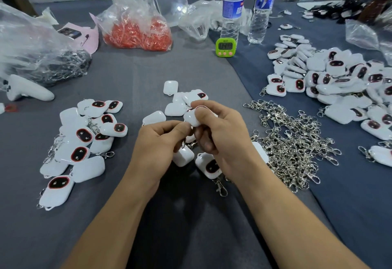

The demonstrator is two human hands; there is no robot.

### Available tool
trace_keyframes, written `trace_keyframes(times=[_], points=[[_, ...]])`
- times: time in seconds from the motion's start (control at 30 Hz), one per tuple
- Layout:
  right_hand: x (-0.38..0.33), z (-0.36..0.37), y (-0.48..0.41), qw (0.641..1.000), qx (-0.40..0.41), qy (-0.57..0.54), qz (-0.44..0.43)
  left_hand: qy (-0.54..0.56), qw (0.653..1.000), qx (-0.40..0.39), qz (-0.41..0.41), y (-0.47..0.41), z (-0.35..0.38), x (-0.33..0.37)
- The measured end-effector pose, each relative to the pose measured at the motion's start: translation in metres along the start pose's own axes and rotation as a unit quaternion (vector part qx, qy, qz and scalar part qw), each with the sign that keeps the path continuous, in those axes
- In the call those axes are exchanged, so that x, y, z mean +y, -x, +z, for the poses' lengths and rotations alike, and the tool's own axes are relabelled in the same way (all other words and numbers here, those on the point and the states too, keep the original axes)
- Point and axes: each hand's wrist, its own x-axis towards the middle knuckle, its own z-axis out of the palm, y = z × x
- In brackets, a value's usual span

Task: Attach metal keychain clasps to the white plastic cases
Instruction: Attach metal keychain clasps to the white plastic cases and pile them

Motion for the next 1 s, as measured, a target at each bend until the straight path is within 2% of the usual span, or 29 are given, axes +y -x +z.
trace_keyframes(times=[0.1, 0.23, 0.27, 0.33, 0.4, 0.43, 0.5, 0.53, 0.6, 0.63, 0.67, 0.77, 0.83, 0.93, 1.0], points=[[0.001, 0.000, 0.001, 0.999, 0.018, 0.038, -0.021, -0.036, 0.999, 0.016, 0.003, 0.001, 0.001, 0.001], [0.011, 0.001, 0.001, 0.969, 0.062, 0.216, -0.102, -0.222, 0.970, 0.055, 0.087, 0.004, -0.005, -0.001], [0.013, 0.001, 0.002, 0.961, 0.065, 0.242, -0.116, -0.285, 0.949, 0.062, 0.121, 0.005, -0.006, -0.001], [0.015, 0.002, 0.005, 0.946, 0.069, 0.287, -0.134, -0.422, 0.880, 0.063, 0.211, 0.008, -0.006, 0.001], [0.015, 0.004, 0.006, 0.939, 0.074, 0.305, -0.141, -0.495, 0.820, 0.068, 0.279, 0.010, -0.005, 0.002], [0.014, 0.005, 0.006, 0.945, 0.074, 0.287, -0.136, -0.509, 0.806, 0.073, 0.293, 0.011, -0.005, 0.002], [0.009, 0.005, 0.004, 0.979, 0.069, 0.171, -0.086, -0.488, 0.815, 0.098, 0.297, 0.011, -0.004, -0.001], [0.006, 0.004, 0.003, 0.993, 0.062, 0.094, -0.047, -0.439, 0.846, 0.107, 0.281, 0.011, -0.003, -0.001], [0.000, 0.003, 0.001, 0.999, 0.036, -0.022, 0.031, -0.238, 0.950, 0.099, 0.176, 0.010, 0.001, 0.002], [-0.001, 0.002, 0.000, 0.997, 0.021, -0.054, 0.057, -0.131, 0.981, 0.084, 0.113, 0.008, 0.004, 0.002], [-0.001, 0.001, 0.001, 0.994, 0.009, -0.075, 0.074, -0.059, 0.994, 0.068, 0.065, 0.006, 0.006, 0.003], [-0.001, 0.001, 0.001, 0.993, 0.002, -0.095, 0.076, 0.026, 0.999, 0.034, 0.005, 0.002, 0.009, 0.003], [0.000, 0.002, 0.002, 0.997, 0.026, -0.062, 0.037, 0.007, 0.999, 0.036, 0.009, 0.002, 0.009, 0.004], [0.005, 0.003, 0.004, 0.990, 0.073, 0.101, -0.069, -0.146, 0.983, 0.062, 0.090, 0.003, 0.000, 0.002], [0.010, 0.004, 0.006, 0.960, 0.084, 0.232, -0.131, -0.304, 0.931, 0.069, 0.192, 0.004, -0.006, 0.001]])
